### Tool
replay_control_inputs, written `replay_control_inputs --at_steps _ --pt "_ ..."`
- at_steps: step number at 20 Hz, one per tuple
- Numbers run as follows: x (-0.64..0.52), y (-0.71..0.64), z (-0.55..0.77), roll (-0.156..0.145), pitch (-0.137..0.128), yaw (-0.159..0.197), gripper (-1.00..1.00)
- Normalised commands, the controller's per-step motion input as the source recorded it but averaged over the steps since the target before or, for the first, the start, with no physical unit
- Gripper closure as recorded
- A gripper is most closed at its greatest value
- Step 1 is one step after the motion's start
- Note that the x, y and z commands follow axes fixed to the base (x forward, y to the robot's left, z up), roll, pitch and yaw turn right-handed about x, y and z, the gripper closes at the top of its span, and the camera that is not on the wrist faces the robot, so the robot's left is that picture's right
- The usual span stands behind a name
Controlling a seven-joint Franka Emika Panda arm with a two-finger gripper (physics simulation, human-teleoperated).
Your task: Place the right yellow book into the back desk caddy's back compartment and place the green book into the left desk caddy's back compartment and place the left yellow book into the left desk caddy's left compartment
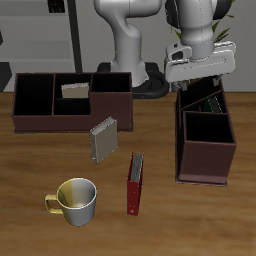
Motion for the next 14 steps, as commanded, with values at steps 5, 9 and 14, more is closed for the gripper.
replay_control_inputs --at_steps 5,9,14 --pt "0.03 -0.64 0.31 -0.056 -0.020 0.022 -1.00" --pt "0.03 -0.88 0.40 -0.091 -0.060 0.066 -1.00" --pt "0.13 -0.81 0.13 -0.068 0.024 -0.054 -1.00"
